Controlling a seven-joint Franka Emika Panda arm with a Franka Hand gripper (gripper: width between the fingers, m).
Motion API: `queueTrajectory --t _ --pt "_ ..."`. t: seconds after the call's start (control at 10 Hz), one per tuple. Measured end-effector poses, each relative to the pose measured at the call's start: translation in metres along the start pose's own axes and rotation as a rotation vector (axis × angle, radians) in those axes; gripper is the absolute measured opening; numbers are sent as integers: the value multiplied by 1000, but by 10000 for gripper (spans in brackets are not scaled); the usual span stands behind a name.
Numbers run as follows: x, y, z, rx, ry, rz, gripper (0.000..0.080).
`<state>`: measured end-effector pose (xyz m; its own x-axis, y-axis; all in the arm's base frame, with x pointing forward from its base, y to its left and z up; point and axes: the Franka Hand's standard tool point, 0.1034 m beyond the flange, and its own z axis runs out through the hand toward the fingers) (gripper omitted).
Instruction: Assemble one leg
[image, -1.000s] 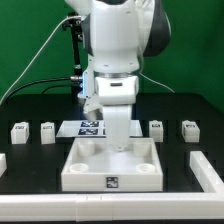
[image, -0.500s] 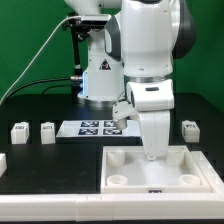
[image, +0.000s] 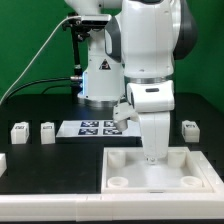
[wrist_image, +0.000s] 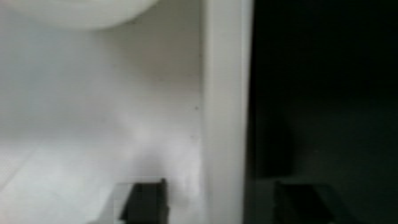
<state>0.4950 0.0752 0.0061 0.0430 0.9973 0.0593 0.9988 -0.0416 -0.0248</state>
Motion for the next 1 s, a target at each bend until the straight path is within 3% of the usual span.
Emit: queueTrajectory --t 0.1,0.2,0.3,0.4,0.7,1.0 --pt "0 0 0 0 0 1 467" --pt "0 0 0 0 0 1 584" --pt "-1 0 0 0 0 1 584" --pt "-1 0 0 0 0 1 637" --pt "0 0 -1 -1 0 12 649" --pt "18 -10 -44 -47 -8 111 649"
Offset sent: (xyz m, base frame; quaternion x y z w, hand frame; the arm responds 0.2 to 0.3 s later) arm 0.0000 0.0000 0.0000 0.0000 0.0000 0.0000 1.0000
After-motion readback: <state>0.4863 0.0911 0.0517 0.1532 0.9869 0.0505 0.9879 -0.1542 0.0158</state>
